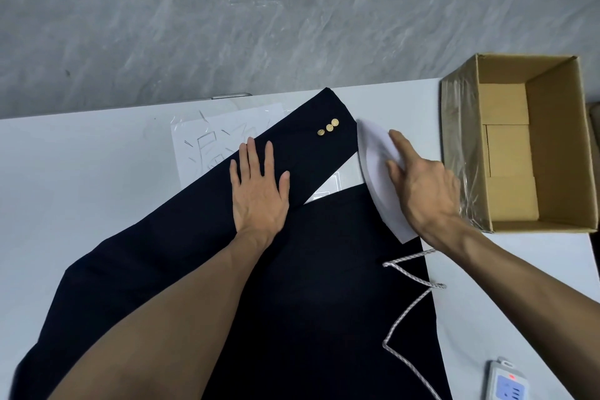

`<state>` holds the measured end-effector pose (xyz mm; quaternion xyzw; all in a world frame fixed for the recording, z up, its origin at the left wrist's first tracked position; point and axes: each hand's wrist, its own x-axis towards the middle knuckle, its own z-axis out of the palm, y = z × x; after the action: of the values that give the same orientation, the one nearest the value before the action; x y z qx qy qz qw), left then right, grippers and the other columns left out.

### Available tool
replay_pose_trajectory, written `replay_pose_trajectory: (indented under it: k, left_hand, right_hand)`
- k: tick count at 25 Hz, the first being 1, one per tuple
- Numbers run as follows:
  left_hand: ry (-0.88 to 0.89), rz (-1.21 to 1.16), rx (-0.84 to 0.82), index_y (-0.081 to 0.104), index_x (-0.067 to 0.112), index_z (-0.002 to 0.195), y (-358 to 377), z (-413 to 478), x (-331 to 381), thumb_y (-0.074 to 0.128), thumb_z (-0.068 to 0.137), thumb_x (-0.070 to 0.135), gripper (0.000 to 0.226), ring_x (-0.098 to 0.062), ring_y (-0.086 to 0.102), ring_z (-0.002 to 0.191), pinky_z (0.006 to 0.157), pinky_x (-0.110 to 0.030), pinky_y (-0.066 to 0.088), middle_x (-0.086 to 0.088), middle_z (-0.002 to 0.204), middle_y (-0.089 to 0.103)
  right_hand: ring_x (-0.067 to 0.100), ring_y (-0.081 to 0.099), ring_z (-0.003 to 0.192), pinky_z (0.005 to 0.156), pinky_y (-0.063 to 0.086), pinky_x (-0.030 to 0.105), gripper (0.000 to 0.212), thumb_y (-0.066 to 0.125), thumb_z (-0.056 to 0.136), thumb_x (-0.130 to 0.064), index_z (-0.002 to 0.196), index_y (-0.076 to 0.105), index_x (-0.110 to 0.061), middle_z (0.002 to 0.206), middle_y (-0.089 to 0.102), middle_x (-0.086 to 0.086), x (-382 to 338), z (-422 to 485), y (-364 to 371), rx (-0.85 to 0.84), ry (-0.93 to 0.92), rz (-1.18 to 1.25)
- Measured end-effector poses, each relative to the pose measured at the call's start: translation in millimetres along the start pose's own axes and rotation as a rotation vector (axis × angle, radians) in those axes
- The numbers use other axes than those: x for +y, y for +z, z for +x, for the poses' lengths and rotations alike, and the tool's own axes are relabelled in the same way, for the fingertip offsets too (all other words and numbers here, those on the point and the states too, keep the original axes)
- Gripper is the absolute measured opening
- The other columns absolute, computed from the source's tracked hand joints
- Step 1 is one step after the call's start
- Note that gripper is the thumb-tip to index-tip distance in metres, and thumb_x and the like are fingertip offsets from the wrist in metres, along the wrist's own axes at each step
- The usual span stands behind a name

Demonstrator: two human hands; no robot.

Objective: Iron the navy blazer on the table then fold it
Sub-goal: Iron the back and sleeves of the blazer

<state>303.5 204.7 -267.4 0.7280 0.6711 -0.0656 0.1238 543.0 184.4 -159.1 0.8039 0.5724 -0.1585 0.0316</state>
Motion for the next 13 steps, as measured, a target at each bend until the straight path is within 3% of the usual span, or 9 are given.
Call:
replay_pose_trajectory:
  k: [3,6,9,11,13]
  left_hand:
    - [0.020,0.011,-0.012,-0.001,0.020,0.158,-3,-2,-2,0.008,0.103,0.052,0.064,-0.029,-0.005,0.153,0.124,-0.045,0.001,-0.016,0.165,-0.005]
    - [0.136,-0.011,-0.044,0.000,0.017,0.158,-7,-5,-12,0.012,0.103,0.053,0.067,-0.025,-0.007,0.153,0.125,-0.041,0.000,-0.013,0.165,-0.007]
    - [0.170,0.036,-0.034,0.002,0.011,0.158,-6,-15,-31,0.009,0.102,0.052,0.069,-0.022,-0.006,0.153,0.125,-0.038,0.000,-0.010,0.166,-0.005]
    - [0.135,0.050,-0.020,0.001,0.008,0.157,-4,-21,-41,0.006,0.102,0.053,0.071,-0.022,-0.005,0.153,0.125,-0.039,0.001,-0.010,0.166,-0.005]
    - [0.127,0.048,-0.010,-0.002,0.005,0.156,0,-22,-45,0.006,0.102,0.053,0.073,-0.023,-0.005,0.153,0.125,-0.040,0.003,-0.012,0.165,-0.006]
  right_hand:
    - [0.047,0.059,0.088,0.070,0.040,0.042,0.049,0.043,0.101,-0.040,0.148,0.034,-0.030,0.096,0.066,0.026,1,-5,-14,0.045,0.083,0.119]
    - [0.041,0.061,0.095,0.074,0.047,0.038,0.043,0.049,0.096,-0.042,0.132,0.052,-0.019,0.099,0.067,0.015,-6,11,-27,0.089,0.120,0.383]
    - [0.031,0.065,0.082,0.072,0.055,0.043,0.043,0.050,0.085,-0.051,0.113,0.060,-0.020,0.090,0.069,0.003,-39,51,-39,0.091,0.085,0.574]
    - [0.021,0.064,0.065,0.061,0.055,0.030,0.038,0.052,0.087,-0.044,0.111,0.057,-0.016,0.084,0.067,0.002,-73,77,-42,0.072,0.027,0.644]
    - [0.018,0.061,0.061,0.050,0.048,0.020,0.034,0.051,0.091,-0.038,0.113,0.053,-0.012,0.086,0.064,0.005,-109,98,-43,0.071,-0.082,0.623]
